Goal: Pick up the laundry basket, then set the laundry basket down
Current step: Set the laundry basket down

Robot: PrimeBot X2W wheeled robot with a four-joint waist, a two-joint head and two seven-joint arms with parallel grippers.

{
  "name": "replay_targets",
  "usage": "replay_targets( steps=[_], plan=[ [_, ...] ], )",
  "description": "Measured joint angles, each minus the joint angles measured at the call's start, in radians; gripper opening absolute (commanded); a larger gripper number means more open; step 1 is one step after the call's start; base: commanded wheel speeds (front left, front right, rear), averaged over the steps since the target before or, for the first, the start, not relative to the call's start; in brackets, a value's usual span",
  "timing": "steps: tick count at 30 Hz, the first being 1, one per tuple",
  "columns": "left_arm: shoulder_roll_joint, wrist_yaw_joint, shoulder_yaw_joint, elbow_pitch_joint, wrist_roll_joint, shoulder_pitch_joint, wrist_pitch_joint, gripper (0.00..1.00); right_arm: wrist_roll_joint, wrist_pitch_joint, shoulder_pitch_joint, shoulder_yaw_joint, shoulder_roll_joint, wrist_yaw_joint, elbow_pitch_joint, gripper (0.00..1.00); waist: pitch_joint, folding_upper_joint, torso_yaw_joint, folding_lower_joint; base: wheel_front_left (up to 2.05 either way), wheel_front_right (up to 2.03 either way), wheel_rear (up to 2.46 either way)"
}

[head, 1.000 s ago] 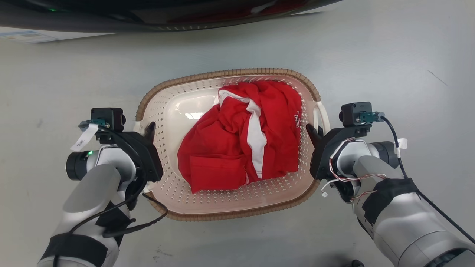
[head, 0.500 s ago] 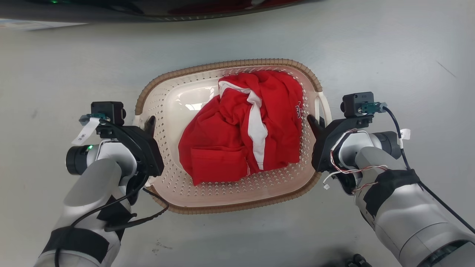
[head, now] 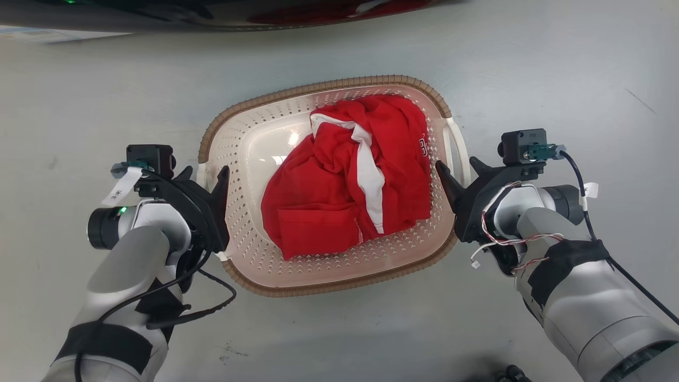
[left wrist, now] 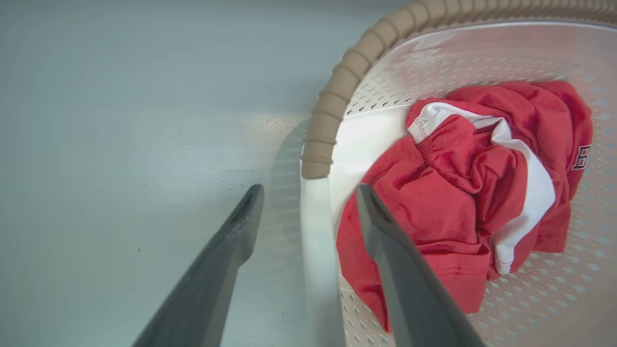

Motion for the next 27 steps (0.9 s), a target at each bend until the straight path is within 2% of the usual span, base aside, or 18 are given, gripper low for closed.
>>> replay_targets(
  steps=[13, 27],
  plan=[
    [-0.002, 0.0, 0.0, 0.01, -0.014, 0.029, -0.061, 1.0, 0.002, -0.047, 0.02, 0.015, 0.0, 0.014, 0.011, 1.0, -0.058, 0.0, 0.004, 0.0, 0.0, 0.0, 0.0],
    [0.015, 0.0, -0.024, -0.018, -0.014, 0.168, -0.177, 1.0, 0.01, -0.19, 0.168, 0.02, -0.009, 0.022, -0.001, 1.0, -0.247, -0.0001, -0.008, -0.0001, 0.0, 0.0, 0.0]
  ],
)
